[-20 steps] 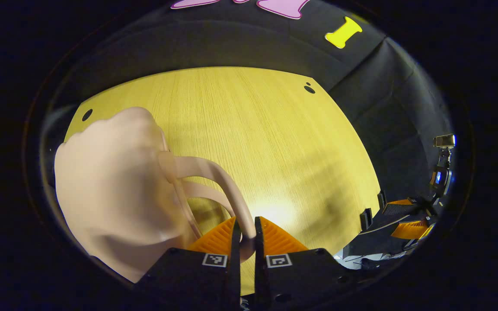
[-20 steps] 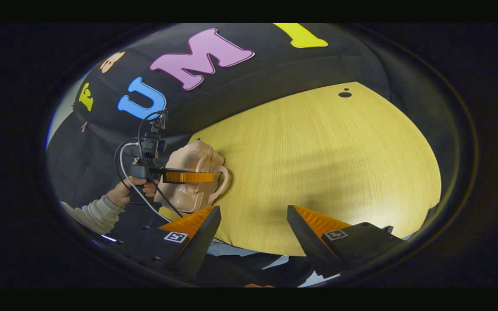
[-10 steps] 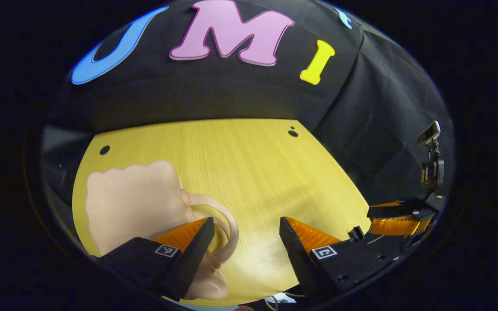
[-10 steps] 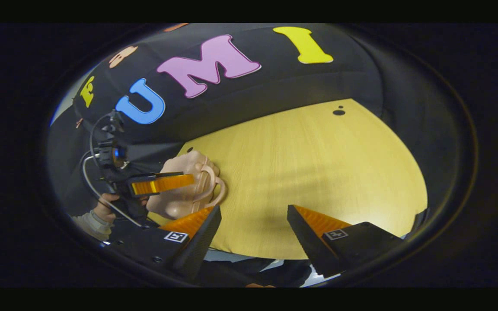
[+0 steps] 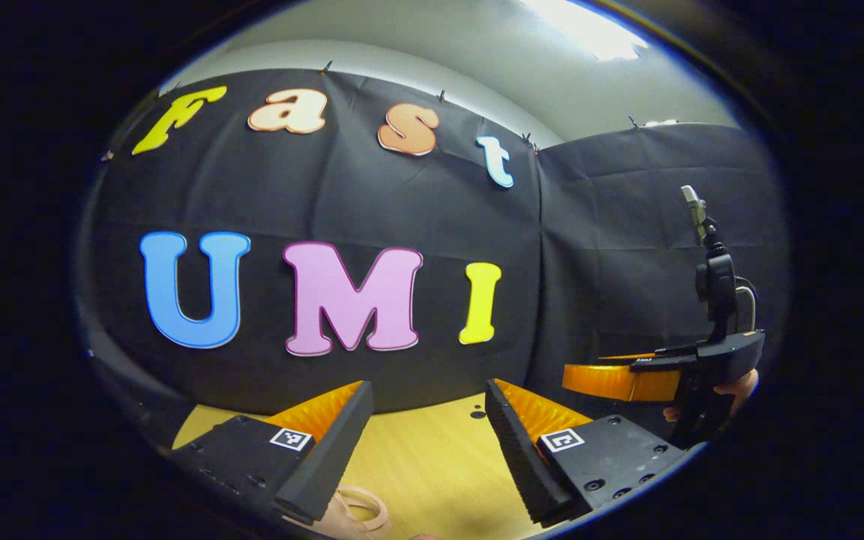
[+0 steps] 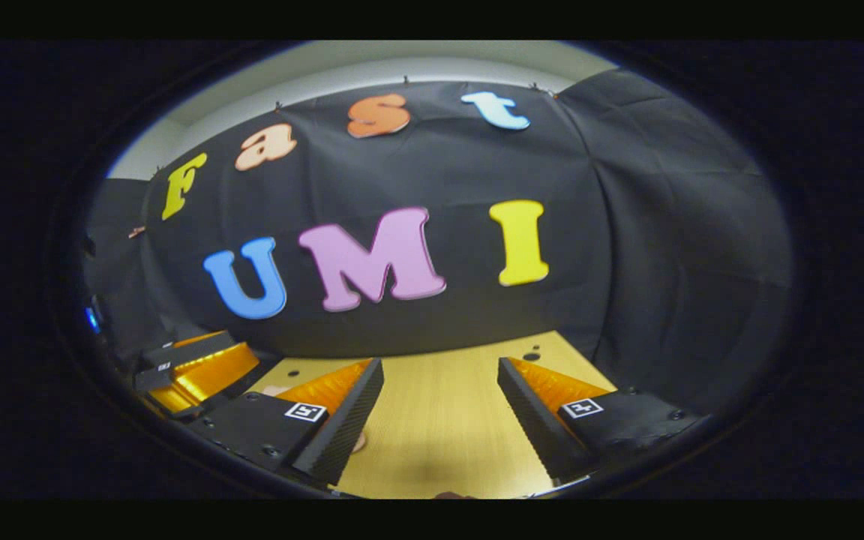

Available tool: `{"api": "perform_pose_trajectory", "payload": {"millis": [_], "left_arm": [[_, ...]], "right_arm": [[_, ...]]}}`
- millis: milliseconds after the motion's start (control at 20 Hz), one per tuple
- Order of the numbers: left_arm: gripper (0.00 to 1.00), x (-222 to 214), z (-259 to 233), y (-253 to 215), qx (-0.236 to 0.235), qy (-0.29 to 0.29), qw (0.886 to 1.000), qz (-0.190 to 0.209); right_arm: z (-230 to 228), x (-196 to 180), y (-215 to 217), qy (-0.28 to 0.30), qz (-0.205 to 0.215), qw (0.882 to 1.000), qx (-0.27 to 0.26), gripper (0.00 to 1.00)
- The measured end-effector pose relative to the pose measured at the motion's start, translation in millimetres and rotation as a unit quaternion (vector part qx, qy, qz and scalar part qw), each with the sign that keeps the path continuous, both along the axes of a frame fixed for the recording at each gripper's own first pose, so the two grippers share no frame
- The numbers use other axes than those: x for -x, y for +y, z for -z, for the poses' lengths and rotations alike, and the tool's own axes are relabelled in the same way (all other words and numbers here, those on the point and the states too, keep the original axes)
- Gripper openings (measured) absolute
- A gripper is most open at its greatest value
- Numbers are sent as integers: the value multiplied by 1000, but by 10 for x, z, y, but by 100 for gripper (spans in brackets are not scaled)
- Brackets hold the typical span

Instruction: First open the suitcase, pack the skin care products into it, and then close the suitcase.

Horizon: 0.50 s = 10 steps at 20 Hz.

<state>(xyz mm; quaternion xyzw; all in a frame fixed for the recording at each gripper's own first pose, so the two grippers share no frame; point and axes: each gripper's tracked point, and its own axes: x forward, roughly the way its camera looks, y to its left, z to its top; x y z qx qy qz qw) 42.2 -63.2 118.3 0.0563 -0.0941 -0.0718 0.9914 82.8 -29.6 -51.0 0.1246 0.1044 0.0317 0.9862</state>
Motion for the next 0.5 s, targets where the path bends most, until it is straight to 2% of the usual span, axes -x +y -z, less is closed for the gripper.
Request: {"api": "perform_pose_trajectory", "payload": {"millis": [100, 150, 300, 400, 500], "left_arm": [[95, 229, -179, 13, -8, -35, 997, -63], [95, 305, -167, 41, -7, -30, 995, -91], [96, 382, -203, 26, 17, -19, 991, -132], [96, 408, -196, 154, 17, -20, 982, -186], [98, 486, -160, 111, 21, -20, 978, -206]], "right_arm": [[-227, -126, -324, -54, 43, 996, 64, 98], [-388, -120, -299, -84, 36, 993, 71, 98], [-632, -58, -231, -143, -13, 988, 64, 98], [-652, -75, -220, -154, -48, 985, 58, 98], [-634, -71, -212, -153, -84, 983, 50, 98]]}}
